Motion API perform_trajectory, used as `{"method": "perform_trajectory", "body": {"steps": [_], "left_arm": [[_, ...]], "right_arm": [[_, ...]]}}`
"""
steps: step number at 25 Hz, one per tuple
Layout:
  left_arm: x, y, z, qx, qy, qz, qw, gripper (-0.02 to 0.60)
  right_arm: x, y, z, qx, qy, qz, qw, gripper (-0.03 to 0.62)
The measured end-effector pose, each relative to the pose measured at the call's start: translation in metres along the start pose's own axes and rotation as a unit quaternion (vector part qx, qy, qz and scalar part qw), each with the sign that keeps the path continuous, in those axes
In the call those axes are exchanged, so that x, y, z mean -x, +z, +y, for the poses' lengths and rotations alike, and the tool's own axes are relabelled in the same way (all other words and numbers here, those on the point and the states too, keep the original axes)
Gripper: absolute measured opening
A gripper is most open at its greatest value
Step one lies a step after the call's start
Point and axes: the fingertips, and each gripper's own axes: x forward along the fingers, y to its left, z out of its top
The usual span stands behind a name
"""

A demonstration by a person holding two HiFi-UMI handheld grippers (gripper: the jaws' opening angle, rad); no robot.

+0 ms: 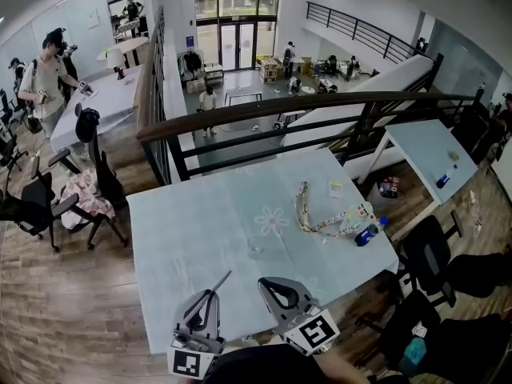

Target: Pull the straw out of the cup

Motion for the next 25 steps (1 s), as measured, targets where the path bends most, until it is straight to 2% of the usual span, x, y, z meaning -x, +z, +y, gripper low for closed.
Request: {"method": "perform_trajectory", "body": {"steps": [5,9,13,17,22,25], "left_arm": [[-0.008,-0.002,-0.002,0.004,-0.001,-0.007,1.0000,0.037],[-0.009,-0.003,0.003,0.012,0.014,-0.010,0.9998,0.037],[-0.011,0.008,0.008,0.011,0.029,-0.041,0.9987,0.037],[-0.009,-0.006,0.010,0.011,0.028,-0.015,0.9994,0.037],[-0.014,-0.010,0.013,0.020,0.026,-0.012,0.9994,0.037],[-0.019,-0.003,0.010,0.021,0.021,-0.026,0.9992,0.037]], "right_arm": [[-0.005,0.004,-0.003,0.008,0.006,0.001,1.000,0.009],[-0.008,0.002,-0.002,0.007,0.012,0.003,1.000,0.009],[-0.014,-0.003,0.005,0.004,0.024,0.006,1.000,0.009],[-0.019,-0.006,0.010,0.004,0.035,0.008,0.999,0.009],[-0.024,-0.011,0.011,0.007,0.040,0.021,0.999,0.008],[-0.023,-0.011,0.010,0.008,0.036,0.021,0.999,0.008]]}}
